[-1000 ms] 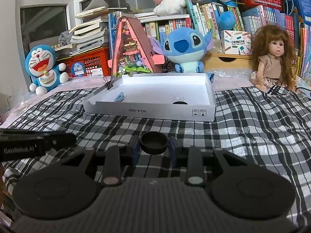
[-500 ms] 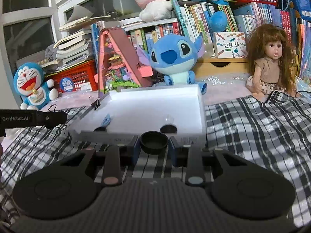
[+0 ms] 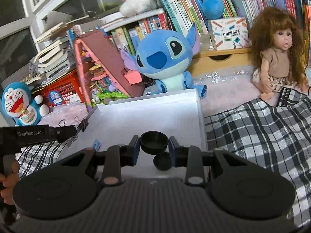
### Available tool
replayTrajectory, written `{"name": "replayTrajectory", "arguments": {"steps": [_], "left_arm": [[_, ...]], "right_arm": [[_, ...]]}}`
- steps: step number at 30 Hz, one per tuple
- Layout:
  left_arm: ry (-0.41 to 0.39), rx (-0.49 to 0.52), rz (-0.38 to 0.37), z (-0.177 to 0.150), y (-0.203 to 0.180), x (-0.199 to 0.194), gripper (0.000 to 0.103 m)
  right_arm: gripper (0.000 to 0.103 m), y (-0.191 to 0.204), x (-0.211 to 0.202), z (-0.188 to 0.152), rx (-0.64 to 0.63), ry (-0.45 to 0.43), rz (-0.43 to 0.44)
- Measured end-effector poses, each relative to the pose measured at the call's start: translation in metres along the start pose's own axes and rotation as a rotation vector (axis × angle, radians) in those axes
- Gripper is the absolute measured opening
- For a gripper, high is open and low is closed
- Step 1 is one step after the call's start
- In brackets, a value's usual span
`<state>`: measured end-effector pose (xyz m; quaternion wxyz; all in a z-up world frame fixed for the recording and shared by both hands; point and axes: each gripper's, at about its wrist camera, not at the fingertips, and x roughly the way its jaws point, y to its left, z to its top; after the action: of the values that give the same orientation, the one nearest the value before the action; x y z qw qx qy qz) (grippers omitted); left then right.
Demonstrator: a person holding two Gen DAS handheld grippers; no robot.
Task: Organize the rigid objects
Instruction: 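Lower the black lid and binder clip into the box and open both tools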
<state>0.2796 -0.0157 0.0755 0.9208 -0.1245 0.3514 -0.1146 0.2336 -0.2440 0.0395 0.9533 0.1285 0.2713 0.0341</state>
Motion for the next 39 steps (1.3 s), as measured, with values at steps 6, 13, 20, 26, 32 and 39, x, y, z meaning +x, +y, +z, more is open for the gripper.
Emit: {"name": "replayTrajectory", "arguments": {"steps": [6,13,20,26,32,39], "left_arm": [[0.027,-0.003,0.032,0.007,0.003,0.027,0.018],[0.047,-0.010,0.045,0.014,0.007,0.051,0.018],[0.055,0.010,0.057,0.016,0.009,0.071,0.018],[0.066,0.004,0.068,0.015,0.012,0.085,0.018],[0.059,0.027,0.079,0.014,0.012,0.093,0.018],[0.064,0.042,0.085,0.010,0.011,0.101,0.018]], "right_arm": [[0.037,-0.009,0.032,0.014,0.046,0.069,-0.009],[0.037,-0.007,0.063,0.022,0.027,0.120,-0.038],[0.037,0.008,0.091,0.027,-0.078,0.137,-0.090],[0.037,0.015,0.108,0.026,-0.132,0.164,-0.110],[0.037,0.014,0.119,0.025,-0.142,0.180,-0.118],[0.037,0.015,0.124,0.024,-0.157,0.188,-0.128]]}}
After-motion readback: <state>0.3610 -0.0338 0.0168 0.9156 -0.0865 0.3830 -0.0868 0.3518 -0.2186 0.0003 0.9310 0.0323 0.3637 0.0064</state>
